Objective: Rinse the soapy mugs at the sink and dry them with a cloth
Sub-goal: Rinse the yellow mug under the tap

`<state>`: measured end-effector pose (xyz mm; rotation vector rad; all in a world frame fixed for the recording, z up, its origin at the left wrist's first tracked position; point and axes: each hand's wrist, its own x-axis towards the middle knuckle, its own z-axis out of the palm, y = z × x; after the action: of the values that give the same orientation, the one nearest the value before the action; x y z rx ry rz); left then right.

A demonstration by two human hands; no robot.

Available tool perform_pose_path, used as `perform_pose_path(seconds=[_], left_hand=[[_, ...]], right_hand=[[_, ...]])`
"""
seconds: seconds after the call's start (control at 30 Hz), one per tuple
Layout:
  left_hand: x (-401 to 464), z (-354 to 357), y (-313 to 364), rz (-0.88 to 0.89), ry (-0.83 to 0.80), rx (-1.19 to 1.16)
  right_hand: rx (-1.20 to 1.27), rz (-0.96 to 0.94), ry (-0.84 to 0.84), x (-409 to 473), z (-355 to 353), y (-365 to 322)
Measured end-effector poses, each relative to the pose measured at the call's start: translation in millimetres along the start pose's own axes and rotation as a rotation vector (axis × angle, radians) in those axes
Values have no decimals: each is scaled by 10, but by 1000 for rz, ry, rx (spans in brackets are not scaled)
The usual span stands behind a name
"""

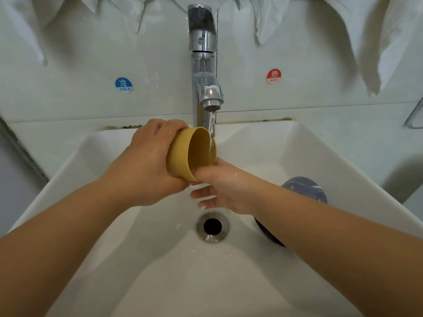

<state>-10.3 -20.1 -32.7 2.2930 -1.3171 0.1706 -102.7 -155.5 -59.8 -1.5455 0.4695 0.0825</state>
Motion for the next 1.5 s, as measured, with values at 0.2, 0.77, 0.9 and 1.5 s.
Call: perform_pose_path(seconds=[0.2,0.77,0.9,1.5], left_hand=[[-10,-15,17,9,-36,50],[-16,36,18,12,-331,20],[6,-6,13,16,-259,-45],[17,54,-16,-138,-89,-179]], right_hand=[[-285,-31,74,38,-72,-6],[-1298,-587,467,-90,-118,-213],[-1176,-472,503,-30,-271,-230],[-103,-16,199,-29,-84,-151]])
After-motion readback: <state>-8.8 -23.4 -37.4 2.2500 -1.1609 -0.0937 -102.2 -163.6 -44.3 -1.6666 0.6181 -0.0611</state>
